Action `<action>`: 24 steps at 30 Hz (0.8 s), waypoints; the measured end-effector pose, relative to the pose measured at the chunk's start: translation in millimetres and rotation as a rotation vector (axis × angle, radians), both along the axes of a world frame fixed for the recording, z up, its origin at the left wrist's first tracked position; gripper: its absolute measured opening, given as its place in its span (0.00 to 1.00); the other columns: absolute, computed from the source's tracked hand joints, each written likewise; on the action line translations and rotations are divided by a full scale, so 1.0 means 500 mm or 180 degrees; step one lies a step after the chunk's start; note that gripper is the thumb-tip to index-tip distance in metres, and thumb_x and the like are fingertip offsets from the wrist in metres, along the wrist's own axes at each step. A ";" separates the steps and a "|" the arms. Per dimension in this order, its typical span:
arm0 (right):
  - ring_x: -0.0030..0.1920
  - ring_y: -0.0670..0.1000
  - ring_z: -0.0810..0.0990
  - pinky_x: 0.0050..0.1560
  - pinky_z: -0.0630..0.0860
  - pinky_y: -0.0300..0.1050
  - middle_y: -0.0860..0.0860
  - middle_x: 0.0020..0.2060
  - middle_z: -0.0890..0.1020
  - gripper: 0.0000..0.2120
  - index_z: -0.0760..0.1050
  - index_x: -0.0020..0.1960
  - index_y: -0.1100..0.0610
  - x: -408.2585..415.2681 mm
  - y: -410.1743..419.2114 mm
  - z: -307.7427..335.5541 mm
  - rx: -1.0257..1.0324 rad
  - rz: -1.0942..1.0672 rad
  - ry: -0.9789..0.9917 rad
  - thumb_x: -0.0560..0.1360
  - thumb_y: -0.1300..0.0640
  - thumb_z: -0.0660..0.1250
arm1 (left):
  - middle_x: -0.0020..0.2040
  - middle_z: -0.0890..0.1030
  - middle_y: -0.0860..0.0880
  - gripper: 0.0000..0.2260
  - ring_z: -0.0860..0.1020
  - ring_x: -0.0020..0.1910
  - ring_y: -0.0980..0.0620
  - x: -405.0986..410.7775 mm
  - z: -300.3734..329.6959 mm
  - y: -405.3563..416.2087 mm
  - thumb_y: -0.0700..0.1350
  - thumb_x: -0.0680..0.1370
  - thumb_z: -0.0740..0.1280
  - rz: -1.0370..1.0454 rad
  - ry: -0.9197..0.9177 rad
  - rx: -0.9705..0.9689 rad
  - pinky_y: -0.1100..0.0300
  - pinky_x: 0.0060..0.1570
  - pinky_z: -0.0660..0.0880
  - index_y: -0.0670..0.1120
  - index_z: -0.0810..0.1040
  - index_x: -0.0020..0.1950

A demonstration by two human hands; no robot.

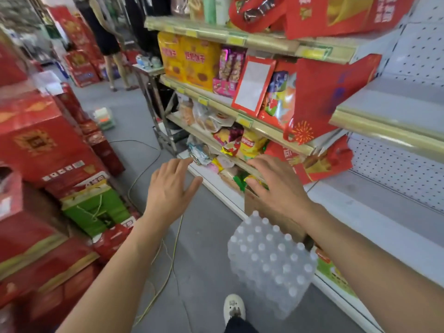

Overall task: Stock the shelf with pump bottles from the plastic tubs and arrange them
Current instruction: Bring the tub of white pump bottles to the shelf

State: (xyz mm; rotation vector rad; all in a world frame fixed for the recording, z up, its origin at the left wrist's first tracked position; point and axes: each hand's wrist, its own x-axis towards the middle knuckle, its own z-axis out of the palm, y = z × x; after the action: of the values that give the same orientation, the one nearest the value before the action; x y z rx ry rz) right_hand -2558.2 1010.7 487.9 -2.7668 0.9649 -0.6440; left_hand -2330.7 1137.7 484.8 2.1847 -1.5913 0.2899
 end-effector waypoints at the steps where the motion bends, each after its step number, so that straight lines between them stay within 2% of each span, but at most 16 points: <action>1: 0.59 0.55 0.74 0.56 0.72 0.53 0.51 0.60 0.76 0.22 0.72 0.65 0.55 0.044 -0.027 -0.002 -0.0028 0.0125 0.0058 0.77 0.45 0.55 | 0.57 0.77 0.46 0.28 0.75 0.56 0.43 0.035 0.002 -0.017 0.62 0.77 0.53 0.0088 -0.0103 0.0010 0.48 0.55 0.71 0.47 0.72 0.69; 4: 0.59 0.56 0.75 0.55 0.73 0.54 0.51 0.60 0.75 0.23 0.72 0.65 0.55 0.182 -0.119 -0.014 -0.0029 0.0338 0.0175 0.76 0.44 0.55 | 0.58 0.77 0.46 0.27 0.75 0.56 0.42 0.144 -0.001 -0.076 0.63 0.78 0.54 0.0328 -0.0233 0.0086 0.48 0.55 0.72 0.47 0.72 0.69; 7: 0.59 0.58 0.74 0.54 0.73 0.53 0.53 0.61 0.75 0.23 0.71 0.66 0.55 0.327 -0.211 -0.011 0.0072 0.0415 0.0055 0.76 0.45 0.56 | 0.59 0.76 0.47 0.26 0.75 0.57 0.42 0.254 0.002 -0.148 0.63 0.78 0.55 0.0529 -0.0049 0.0206 0.48 0.54 0.72 0.49 0.70 0.70; 11: 0.63 0.57 0.72 0.57 0.71 0.53 0.52 0.65 0.72 0.21 0.68 0.70 0.53 0.509 -0.322 0.002 -0.0005 0.0514 0.0059 0.78 0.47 0.61 | 0.62 0.75 0.46 0.24 0.73 0.60 0.41 0.393 0.010 -0.242 0.59 0.80 0.61 0.0792 0.0094 0.0185 0.47 0.57 0.70 0.49 0.69 0.72; 14: 0.62 0.58 0.73 0.57 0.70 0.54 0.53 0.64 0.74 0.21 0.69 0.69 0.55 0.625 -0.388 0.004 -0.0073 0.0655 0.0069 0.79 0.48 0.61 | 0.62 0.75 0.46 0.23 0.74 0.60 0.41 0.479 0.013 -0.300 0.59 0.80 0.61 0.0974 0.0079 0.0140 0.47 0.57 0.70 0.48 0.70 0.71; 17: 0.63 0.57 0.72 0.59 0.69 0.54 0.52 0.64 0.74 0.21 0.68 0.69 0.54 0.731 -0.449 -0.005 -0.0126 0.0737 0.0164 0.79 0.47 0.60 | 0.60 0.76 0.47 0.23 0.75 0.58 0.42 0.563 0.004 -0.352 0.60 0.79 0.59 0.1018 -0.0053 0.0149 0.48 0.56 0.71 0.48 0.71 0.70; 24: 0.63 0.58 0.72 0.55 0.70 0.52 0.53 0.64 0.73 0.23 0.66 0.71 0.51 1.015 -0.614 -0.049 -0.0039 0.0845 0.0687 0.80 0.42 0.56 | 0.64 0.75 0.47 0.25 0.74 0.61 0.42 0.824 -0.056 -0.511 0.61 0.80 0.59 0.1266 0.0042 0.0581 0.48 0.57 0.70 0.49 0.68 0.72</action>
State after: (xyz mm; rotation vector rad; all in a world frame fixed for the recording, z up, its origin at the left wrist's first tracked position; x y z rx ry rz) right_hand -2050.7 703.8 463.3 -2.9468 0.6090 -0.3179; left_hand -1918.8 882.4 456.8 2.6334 -1.2050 0.2522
